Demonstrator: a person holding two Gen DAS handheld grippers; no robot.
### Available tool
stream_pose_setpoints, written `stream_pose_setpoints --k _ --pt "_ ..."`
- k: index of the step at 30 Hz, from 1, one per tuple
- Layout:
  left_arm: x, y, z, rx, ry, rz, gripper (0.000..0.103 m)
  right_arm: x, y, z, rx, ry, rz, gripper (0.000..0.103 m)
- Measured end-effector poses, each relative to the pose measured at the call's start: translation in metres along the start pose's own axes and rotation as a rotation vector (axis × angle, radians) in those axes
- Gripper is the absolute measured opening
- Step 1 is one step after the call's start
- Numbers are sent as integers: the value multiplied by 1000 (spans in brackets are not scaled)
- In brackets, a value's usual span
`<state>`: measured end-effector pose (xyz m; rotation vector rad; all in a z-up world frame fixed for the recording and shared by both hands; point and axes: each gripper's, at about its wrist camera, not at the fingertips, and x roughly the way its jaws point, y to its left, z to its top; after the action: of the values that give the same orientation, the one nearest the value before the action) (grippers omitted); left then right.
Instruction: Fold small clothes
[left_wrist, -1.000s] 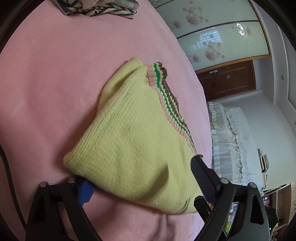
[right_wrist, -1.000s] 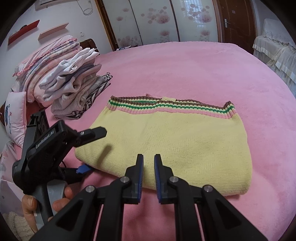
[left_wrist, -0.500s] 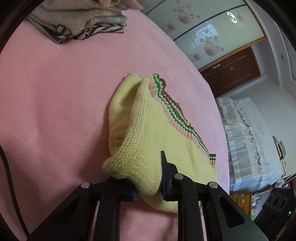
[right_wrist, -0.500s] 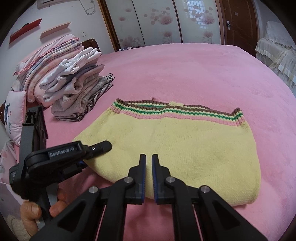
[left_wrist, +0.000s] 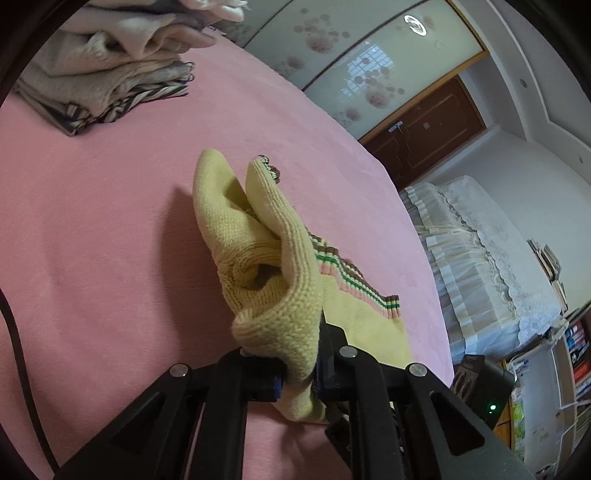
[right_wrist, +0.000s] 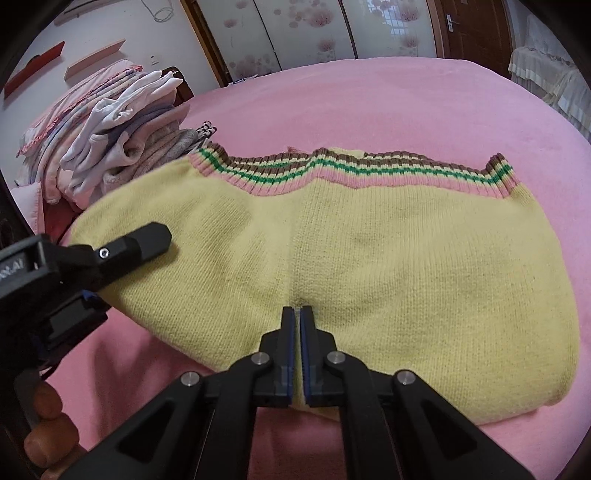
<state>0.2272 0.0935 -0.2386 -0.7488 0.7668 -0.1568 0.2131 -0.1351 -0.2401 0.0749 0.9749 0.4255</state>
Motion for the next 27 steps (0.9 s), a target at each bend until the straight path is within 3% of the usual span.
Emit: stream_pose_setpoints --k 15,22,27 --pt "-12 -15 -3 99 -19 -18 7 -23 -12 13 55 -57 14 2" --pt "-13 -23 -3 145 -21 -18 7 8 -27 50 81 -26 58 2" --pt "-13 -34 -4 192 -22 -19 7 16 -30 55 73 -8 70 0"
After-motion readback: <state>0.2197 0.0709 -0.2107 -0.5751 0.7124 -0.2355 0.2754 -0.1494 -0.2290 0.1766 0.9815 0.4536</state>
